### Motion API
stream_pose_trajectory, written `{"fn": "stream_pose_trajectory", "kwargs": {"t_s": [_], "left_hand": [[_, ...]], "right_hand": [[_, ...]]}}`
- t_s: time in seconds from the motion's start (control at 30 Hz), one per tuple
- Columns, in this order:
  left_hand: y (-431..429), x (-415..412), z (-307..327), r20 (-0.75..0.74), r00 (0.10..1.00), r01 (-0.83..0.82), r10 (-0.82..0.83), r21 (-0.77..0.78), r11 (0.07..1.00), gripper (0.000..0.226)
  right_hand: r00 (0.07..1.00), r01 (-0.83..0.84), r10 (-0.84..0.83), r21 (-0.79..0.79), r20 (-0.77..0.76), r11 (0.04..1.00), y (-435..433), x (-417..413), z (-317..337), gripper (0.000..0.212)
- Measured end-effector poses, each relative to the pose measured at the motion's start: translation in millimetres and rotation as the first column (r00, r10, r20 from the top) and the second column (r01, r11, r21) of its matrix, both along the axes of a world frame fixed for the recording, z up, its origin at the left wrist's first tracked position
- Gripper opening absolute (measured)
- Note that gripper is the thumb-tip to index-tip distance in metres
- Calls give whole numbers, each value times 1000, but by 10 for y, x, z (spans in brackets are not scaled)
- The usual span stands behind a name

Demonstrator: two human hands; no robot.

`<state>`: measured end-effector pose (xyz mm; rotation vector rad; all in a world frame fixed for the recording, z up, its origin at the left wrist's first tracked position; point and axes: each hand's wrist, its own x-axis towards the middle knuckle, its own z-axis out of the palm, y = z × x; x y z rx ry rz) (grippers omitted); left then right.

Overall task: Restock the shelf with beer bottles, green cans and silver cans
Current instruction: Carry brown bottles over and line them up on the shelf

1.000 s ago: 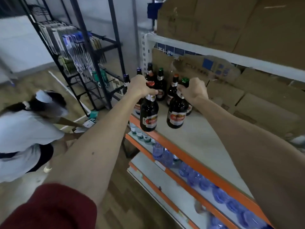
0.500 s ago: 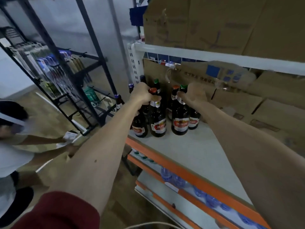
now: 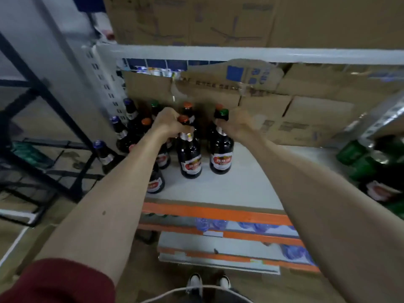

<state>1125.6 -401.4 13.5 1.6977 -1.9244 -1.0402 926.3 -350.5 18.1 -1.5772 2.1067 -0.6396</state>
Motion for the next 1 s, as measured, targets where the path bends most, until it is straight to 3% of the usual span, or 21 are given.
{"fn": "stream_pose_trajectory", "kwargs": {"t_s": [0.1, 0.37, 0.57, 1.0], "left_hand": [[-70, -43, -80, -30, 999, 34, -34, 3, 999, 22], [-134, -17, -10, -20, 993, 112, -113, -23, 993, 11], [-265, 34, -51, -40, 991, 124, -125, -33, 992, 16], [-264, 45, -241, 37, 976, 217, -215, -56, 974, 20]], "right_hand": [[995, 65, -65, 5, 80, 998, 48, -91, -79, 34], [991, 132, -132, -15, 23, 991, 104, -157, -169, 32], [990, 126, -123, -37, 65, 991, 0, -12, -233, 39], [994, 110, -109, -30, 21, 994, -53, 246, -462, 29]]}}
